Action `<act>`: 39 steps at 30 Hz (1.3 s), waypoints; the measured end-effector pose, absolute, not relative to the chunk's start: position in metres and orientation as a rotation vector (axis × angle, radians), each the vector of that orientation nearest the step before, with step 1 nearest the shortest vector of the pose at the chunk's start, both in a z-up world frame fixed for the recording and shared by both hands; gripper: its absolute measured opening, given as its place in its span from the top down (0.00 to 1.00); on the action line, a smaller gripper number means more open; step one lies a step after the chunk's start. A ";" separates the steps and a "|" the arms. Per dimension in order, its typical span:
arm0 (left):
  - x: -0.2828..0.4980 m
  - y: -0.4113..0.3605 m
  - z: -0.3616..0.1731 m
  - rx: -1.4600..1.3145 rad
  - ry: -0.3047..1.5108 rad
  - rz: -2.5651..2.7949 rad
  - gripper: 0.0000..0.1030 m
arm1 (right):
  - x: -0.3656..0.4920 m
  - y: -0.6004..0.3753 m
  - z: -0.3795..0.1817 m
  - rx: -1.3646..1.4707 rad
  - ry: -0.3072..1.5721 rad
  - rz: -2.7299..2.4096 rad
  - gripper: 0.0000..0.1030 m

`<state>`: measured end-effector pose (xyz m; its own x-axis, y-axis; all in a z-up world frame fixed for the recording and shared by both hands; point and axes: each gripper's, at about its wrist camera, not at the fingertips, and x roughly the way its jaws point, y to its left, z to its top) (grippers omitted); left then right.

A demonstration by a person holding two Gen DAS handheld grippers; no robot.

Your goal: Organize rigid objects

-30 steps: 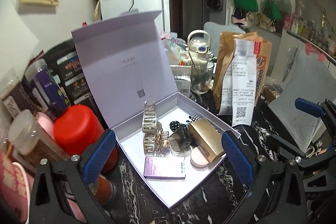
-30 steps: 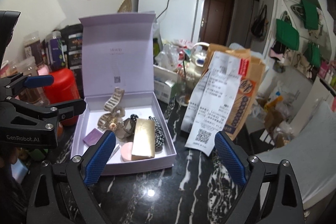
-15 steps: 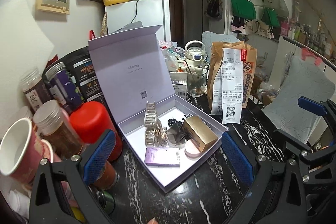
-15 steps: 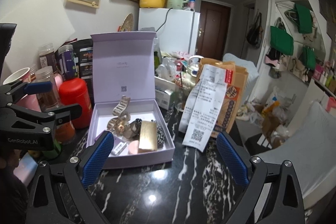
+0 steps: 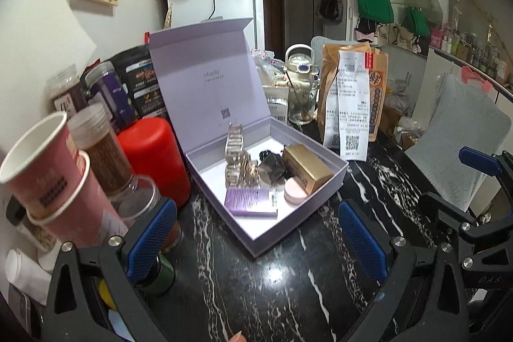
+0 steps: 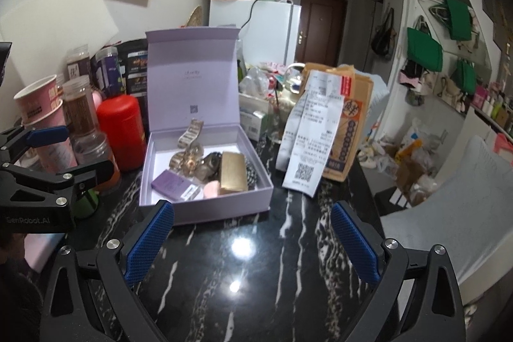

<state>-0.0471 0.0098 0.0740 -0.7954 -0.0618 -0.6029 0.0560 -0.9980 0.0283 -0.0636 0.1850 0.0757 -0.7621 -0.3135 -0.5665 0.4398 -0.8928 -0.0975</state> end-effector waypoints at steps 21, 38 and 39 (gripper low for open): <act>-0.036 -0.004 0.045 1.076 0.038 -2.880 0.00 | -0.056 0.177 0.054 0.856 0.287 -2.565 0.03; -0.039 -0.006 0.042 1.112 0.034 -2.868 0.00 | -0.058 0.175 0.051 0.873 0.296 -2.575 0.03; -0.039 -0.005 0.042 1.113 0.034 -2.867 0.00 | -0.058 0.174 0.051 0.874 0.299 -2.574 0.03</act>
<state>-0.0386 -0.0053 0.0422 -0.7364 -0.0532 -0.6745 0.0693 -0.9976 0.0029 -0.0580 0.1745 0.0509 -0.7227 -0.3053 -0.6201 0.4391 -0.8956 -0.0709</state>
